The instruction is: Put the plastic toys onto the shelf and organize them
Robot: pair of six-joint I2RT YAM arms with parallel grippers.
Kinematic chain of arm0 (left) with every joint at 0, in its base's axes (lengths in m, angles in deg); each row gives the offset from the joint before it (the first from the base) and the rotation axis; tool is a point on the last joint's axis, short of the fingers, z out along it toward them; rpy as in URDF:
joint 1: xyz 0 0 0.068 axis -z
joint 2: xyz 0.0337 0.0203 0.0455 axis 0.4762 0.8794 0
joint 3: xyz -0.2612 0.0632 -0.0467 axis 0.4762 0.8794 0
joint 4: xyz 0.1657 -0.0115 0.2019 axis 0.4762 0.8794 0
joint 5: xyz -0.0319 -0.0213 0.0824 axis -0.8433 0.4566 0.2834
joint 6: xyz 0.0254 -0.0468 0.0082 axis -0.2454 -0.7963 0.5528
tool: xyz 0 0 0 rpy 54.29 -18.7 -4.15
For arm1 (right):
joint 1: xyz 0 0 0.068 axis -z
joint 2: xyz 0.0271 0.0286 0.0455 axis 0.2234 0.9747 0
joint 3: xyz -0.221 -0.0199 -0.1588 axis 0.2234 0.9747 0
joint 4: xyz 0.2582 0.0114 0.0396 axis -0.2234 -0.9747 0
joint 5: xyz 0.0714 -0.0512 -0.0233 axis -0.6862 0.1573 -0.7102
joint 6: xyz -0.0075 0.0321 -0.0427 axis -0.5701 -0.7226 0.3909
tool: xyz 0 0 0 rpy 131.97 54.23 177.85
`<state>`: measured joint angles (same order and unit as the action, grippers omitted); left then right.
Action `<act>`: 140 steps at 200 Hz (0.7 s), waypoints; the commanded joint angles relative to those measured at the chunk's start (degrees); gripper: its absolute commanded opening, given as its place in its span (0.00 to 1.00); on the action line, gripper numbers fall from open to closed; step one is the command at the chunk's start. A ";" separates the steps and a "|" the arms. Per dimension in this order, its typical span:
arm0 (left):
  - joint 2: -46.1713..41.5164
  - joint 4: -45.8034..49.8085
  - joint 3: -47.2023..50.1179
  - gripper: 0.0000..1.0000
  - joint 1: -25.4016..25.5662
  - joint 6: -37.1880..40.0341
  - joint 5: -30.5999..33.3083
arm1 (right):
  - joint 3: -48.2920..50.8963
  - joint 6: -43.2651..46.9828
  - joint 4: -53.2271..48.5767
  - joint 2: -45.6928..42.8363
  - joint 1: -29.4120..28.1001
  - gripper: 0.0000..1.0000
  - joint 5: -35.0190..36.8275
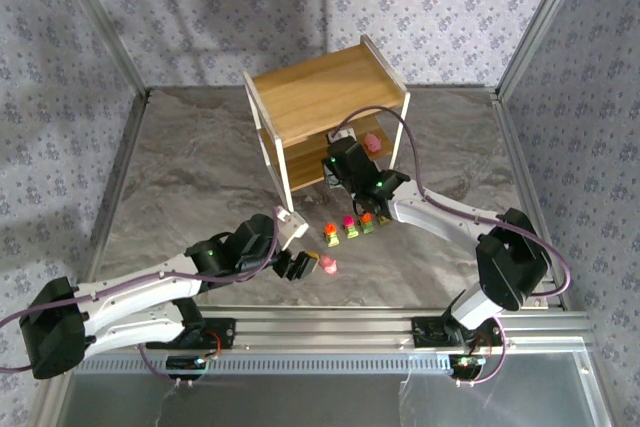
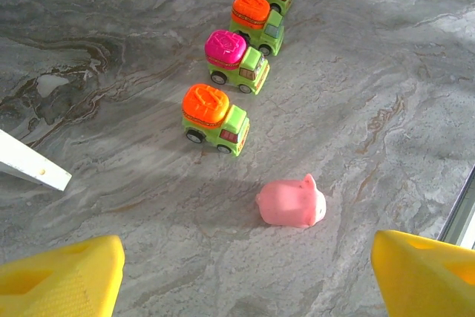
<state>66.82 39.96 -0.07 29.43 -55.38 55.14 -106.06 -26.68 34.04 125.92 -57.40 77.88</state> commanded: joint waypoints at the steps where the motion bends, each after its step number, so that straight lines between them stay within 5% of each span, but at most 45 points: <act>1: -0.29 0.13 -0.24 0.86 -0.03 0.63 0.56 | -1.63 0.76 -1.37 0.53 0.31 0.36 -0.25; 140: 0.13 0.39 -0.40 0.86 -0.03 0.51 1.23 | -1.95 0.50 -1.01 0.97 0.29 0.41 -1.34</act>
<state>66.86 39.98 -0.07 29.43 -55.40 55.70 -106.48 -26.68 34.04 126.40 -57.40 77.18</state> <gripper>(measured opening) 0.865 0.406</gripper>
